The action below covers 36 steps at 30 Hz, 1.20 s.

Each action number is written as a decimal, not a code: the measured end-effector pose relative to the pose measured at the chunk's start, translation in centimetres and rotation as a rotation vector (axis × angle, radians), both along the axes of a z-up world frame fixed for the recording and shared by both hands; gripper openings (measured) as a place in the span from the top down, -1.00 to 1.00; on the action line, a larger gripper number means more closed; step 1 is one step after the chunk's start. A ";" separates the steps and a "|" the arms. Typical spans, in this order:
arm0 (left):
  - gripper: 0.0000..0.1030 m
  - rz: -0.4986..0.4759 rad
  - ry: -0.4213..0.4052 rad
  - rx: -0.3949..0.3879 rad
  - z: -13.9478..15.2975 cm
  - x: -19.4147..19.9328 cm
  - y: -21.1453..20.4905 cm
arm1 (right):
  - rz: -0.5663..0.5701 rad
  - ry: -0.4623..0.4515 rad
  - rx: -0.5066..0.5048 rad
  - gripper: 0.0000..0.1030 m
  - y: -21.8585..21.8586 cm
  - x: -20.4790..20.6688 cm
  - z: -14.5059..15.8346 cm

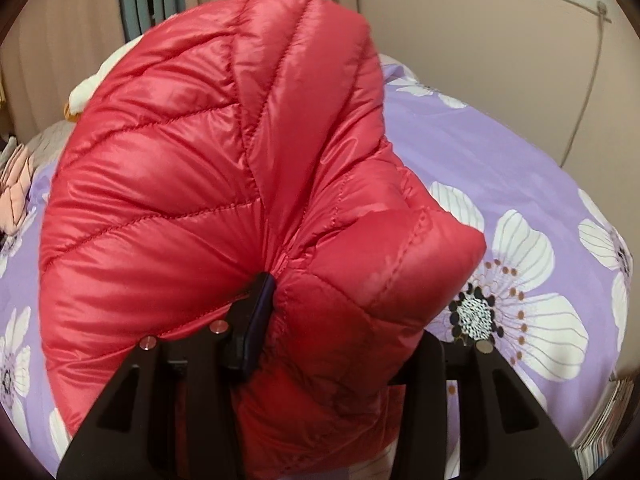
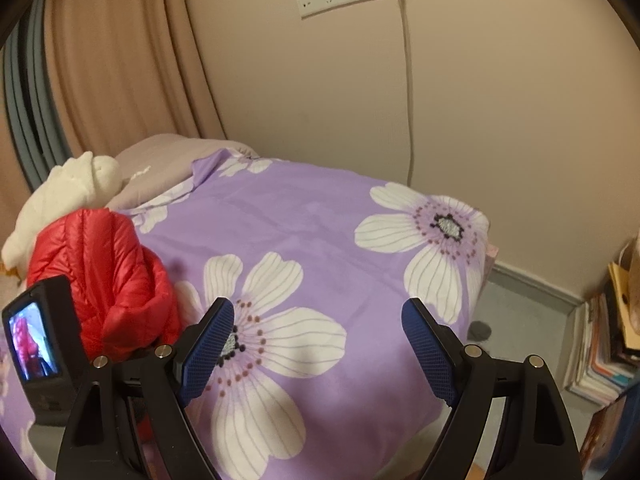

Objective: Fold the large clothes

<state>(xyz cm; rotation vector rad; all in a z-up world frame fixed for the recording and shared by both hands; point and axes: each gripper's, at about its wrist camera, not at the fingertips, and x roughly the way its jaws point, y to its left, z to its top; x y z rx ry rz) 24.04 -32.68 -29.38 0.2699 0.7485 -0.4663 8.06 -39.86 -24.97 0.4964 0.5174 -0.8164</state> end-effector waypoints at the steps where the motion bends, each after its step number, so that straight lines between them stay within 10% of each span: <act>1: 0.14 -0.007 0.002 -0.008 0.6 -0.4 0.5 | 0.005 -0.008 0.001 -0.67 0.2 -0.2 0.1; 9: -0.41 -0.084 -0.028 -0.158 7.3 -5.8 5.0 | 0.015 -0.069 -0.008 -0.67 1.3 -1.6 2.3; 16: -0.42 -0.121 -0.093 -0.291 13.0 -11.1 11.8 | 0.052 -0.117 -0.018 -0.68 3.3 -1.7 4.3; 31: 0.18 0.519 -0.029 -0.386 11.3 -3.8 29.7 | 0.320 -0.148 -0.122 -0.65 12.4 6.5 8.7; 36: 0.29 0.730 -0.050 -0.410 10.4 -2.5 34.1 | 0.379 -0.109 -0.144 0.11 14.8 10.7 8.9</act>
